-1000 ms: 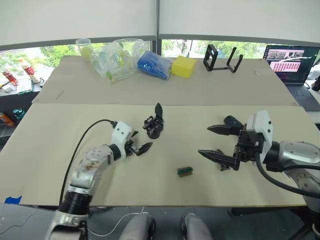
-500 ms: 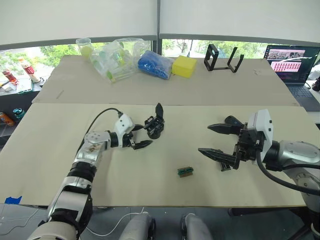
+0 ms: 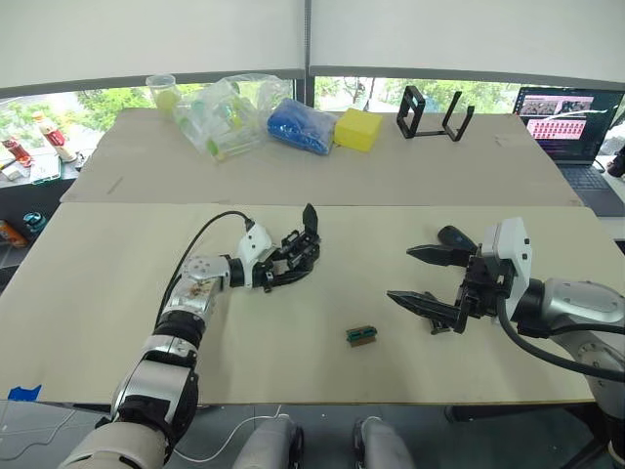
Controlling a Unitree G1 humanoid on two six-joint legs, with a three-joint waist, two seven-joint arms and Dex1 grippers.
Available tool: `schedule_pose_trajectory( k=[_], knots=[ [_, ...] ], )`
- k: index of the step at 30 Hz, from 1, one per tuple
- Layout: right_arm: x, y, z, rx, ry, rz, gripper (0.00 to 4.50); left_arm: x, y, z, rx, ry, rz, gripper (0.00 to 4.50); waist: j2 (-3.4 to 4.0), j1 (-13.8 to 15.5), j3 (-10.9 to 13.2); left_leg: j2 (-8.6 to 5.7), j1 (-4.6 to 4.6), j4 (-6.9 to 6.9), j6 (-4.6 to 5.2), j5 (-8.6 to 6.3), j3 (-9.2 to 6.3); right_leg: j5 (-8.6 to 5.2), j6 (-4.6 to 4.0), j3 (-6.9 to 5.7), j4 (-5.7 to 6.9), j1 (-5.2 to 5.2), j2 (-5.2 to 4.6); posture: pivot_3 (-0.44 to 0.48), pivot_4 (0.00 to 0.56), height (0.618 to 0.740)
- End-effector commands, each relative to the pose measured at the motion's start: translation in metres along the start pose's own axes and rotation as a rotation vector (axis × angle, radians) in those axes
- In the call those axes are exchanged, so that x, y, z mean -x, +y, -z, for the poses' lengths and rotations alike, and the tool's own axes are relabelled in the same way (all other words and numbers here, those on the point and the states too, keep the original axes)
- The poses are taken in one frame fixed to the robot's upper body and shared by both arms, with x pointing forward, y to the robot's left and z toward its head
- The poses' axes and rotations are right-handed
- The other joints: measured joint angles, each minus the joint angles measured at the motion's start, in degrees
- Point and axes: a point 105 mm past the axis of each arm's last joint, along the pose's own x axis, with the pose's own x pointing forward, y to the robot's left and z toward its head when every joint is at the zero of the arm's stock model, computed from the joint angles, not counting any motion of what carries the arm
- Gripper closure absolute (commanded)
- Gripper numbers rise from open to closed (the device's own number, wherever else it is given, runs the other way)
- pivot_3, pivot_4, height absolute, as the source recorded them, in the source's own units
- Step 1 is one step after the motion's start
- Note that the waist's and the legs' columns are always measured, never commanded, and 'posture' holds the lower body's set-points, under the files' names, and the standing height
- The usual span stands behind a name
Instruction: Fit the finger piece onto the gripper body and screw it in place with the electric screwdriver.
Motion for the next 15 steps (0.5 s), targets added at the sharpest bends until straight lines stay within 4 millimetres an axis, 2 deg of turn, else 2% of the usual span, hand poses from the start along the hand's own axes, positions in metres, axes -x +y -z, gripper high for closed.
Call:
schedule_pose_trajectory(
  k=[1,4,8,12,15],
  knots=[
    [0.000,0.005,-0.008,0.019,-0.032,-0.013,0.00,0.004,0.004,-0.034,-0.030,-0.122,-0.089,2.23,0.00,-0.1,0.0,0.00,-0.01,0.00,0.00,0.00,0.00,0.00,0.00,0.02,0.01,-0.01,-0.01,0.000,0.150,0.740],
    [-0.001,0.006,-0.007,0.015,-0.038,-0.012,0.00,0.007,0.000,-0.051,-0.004,-0.148,-0.210,2.23,0.00,-0.1,0.0,0.01,-0.08,0.00,0.00,0.00,-0.01,0.00,0.00,0.15,0.03,-0.07,-0.04,0.000,0.150,0.740],
    [-0.003,0.007,-0.006,0.011,-0.042,-0.016,0.00,0.008,-0.007,-0.057,0.132,-0.111,-0.354,2.23,0.00,0.2,0.0,0.01,-0.12,0.07,-0.01,0.00,-0.05,0.00,0.01,0.21,0.04,-0.07,-0.01,0.000,0.150,0.740],
    [-0.002,0.007,-0.005,0.008,-0.039,-0.019,0.00,0.008,-0.007,-0.054,0.128,-0.027,-0.525,2.23,0.00,0.2,0.0,0.01,-0.04,0.10,-0.02,0.01,-0.04,0.01,0.02,0.14,0.07,-0.01,0.07,0.000,0.150,0.740],
    [-0.001,0.006,-0.004,0.007,-0.036,-0.021,0.00,0.002,-0.014,-0.047,0.096,0.001,-0.597,2.23,0.00,0.2,0.0,0.01,0.02,0.07,-0.04,0.02,-0.03,0.01,0.02,0.14,0.08,0.00,0.10,0.000,0.150,0.740]
  ],
)
